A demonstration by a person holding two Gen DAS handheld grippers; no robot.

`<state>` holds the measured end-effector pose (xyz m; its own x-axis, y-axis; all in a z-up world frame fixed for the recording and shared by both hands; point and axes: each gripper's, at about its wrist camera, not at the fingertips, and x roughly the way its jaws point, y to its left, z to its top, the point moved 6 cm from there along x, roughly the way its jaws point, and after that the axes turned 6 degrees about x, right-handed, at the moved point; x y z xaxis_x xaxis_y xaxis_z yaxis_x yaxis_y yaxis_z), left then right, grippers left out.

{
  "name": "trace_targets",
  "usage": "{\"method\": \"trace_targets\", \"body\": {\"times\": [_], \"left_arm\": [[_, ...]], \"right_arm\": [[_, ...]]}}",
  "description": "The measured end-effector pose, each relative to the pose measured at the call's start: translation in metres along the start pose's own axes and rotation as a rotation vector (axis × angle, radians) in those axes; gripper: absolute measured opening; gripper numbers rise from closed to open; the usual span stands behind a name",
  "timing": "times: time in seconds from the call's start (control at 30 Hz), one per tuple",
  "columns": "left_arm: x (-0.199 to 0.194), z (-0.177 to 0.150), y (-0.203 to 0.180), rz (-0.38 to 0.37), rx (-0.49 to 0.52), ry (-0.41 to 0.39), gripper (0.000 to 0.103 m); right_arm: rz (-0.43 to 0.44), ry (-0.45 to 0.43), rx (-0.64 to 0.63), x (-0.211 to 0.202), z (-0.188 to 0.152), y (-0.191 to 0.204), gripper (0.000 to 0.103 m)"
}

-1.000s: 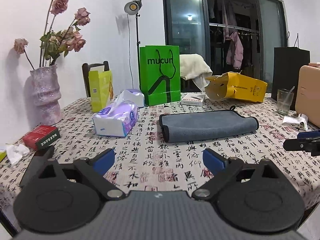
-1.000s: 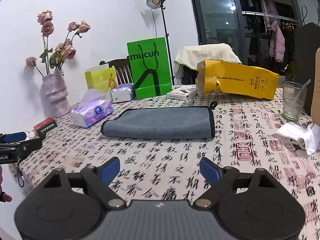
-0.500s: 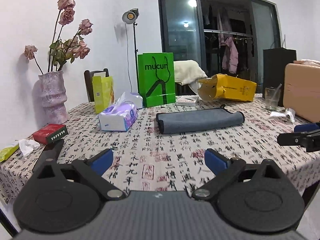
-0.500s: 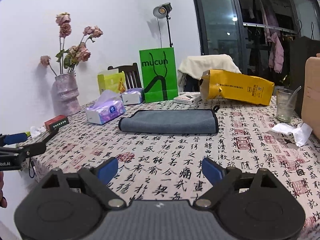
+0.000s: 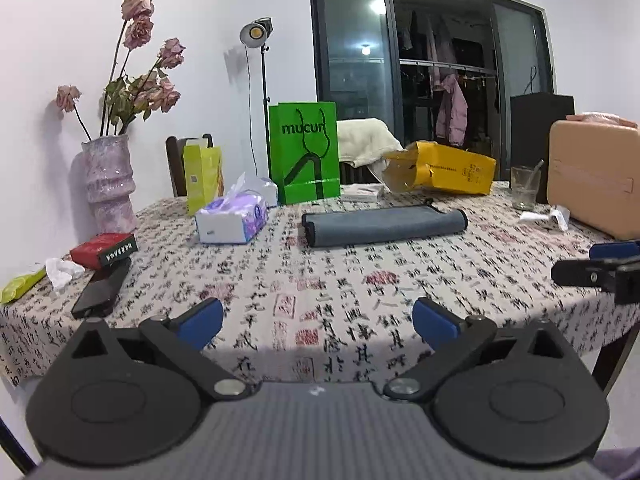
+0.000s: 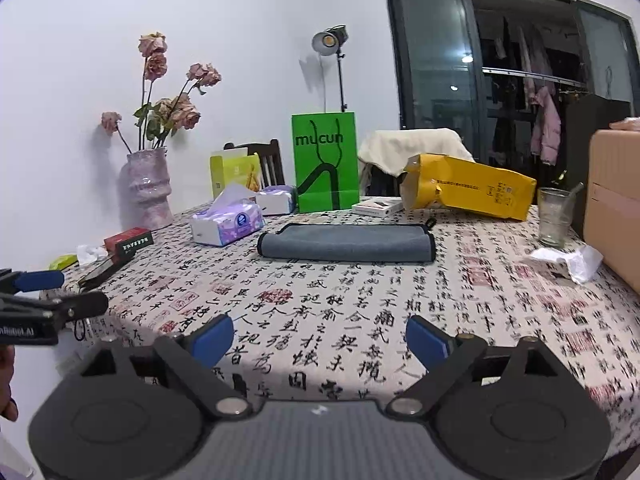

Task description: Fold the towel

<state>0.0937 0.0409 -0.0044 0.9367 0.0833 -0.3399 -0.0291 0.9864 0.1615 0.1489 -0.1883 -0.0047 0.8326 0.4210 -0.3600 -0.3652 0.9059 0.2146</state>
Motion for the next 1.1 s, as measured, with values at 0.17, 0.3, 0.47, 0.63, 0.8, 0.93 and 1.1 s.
{"method": "trace_targets", "body": {"times": [0.17, 0.3, 0.47, 0.63, 0.8, 0.93, 1.1], "left_arm": [[-0.006, -0.011, -0.005, -0.014, -0.018, 0.012, 0.103], [-0.013, -0.01, -0.008, -0.014, -0.005, -0.014, 0.103], [-0.021, -0.015, -0.011, -0.02, -0.009, -0.021, 0.103], [-0.022, -0.024, -0.009, -0.03, -0.025, 0.013, 0.103], [-0.026, -0.029, -0.011, -0.041, -0.025, 0.011, 0.103], [-0.028, -0.032, -0.015, -0.044, -0.013, 0.016, 0.103], [-0.028, -0.033, -0.016, -0.044, -0.009, 0.017, 0.103]], "right_arm": [[-0.029, -0.028, 0.004, -0.008, -0.009, 0.002, 0.096], [-0.029, -0.044, 0.013, -0.018, -0.013, 0.004, 0.096], [-0.012, -0.035, 0.028, -0.028, -0.024, 0.01, 0.097], [0.002, -0.022, 0.016, -0.033, -0.035, 0.017, 0.097], [0.012, -0.004, 0.009, -0.036, -0.042, 0.024, 0.097], [0.013, 0.007, 0.002, -0.042, -0.048, 0.026, 0.097], [-0.004, -0.013, 0.027, -0.048, -0.048, 0.021, 0.097]]}}
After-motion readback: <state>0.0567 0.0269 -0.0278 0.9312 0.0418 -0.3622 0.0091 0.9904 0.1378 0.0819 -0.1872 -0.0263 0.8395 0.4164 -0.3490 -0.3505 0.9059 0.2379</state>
